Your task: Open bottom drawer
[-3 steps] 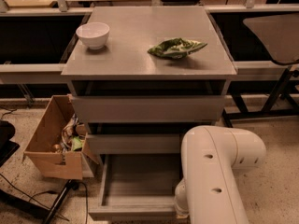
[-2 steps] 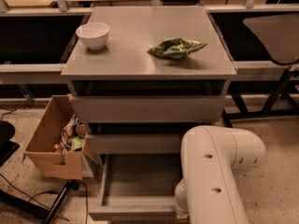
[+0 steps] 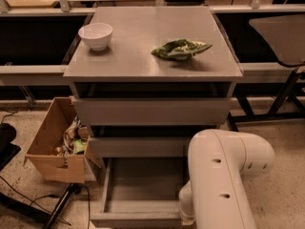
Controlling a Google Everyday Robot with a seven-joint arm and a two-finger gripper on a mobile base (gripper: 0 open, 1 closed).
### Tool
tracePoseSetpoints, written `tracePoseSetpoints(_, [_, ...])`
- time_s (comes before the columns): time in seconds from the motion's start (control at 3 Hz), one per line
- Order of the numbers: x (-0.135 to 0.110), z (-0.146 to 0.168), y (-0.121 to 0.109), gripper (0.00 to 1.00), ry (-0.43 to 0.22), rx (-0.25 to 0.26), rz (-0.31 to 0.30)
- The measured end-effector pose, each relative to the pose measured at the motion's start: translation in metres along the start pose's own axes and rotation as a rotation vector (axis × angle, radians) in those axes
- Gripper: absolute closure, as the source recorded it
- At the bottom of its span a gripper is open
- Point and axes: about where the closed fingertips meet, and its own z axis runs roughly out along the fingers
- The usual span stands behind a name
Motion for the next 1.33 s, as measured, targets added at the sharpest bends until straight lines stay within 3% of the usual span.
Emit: tracePoseSetpoints(1.33, [0.025, -0.017, 0.012, 1.00, 0.021, -0.041, 0.057])
